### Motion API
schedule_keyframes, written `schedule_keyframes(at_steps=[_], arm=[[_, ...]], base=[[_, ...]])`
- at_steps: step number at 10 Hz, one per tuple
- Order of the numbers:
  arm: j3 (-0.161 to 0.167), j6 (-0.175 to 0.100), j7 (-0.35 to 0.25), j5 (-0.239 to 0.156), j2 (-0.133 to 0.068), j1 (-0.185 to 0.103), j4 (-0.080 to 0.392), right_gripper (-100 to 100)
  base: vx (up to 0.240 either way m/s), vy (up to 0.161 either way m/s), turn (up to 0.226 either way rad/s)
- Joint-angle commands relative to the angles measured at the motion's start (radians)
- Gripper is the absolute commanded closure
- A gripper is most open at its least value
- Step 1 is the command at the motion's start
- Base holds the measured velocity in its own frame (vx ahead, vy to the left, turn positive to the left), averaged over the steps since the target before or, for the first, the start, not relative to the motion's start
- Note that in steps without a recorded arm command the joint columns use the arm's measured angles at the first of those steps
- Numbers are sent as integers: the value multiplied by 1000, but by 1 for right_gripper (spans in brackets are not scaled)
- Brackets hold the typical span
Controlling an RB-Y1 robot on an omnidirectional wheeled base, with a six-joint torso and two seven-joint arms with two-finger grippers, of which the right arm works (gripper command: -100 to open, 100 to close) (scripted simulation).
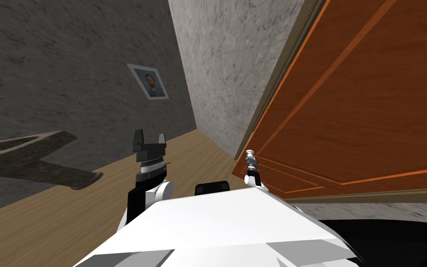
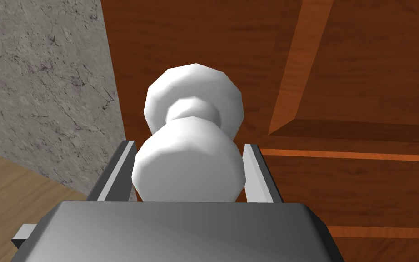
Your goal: Pull the door open
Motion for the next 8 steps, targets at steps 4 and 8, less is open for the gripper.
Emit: schedule_keyframes(at_steps=[4, 8], arm=[[45, -1, -40, 24, -17, 14, -12, 100], [93, -4, -84, 51, -38, 29, -27, 100]], base=[[-206, 21, 81], [-249, -3, 87]])
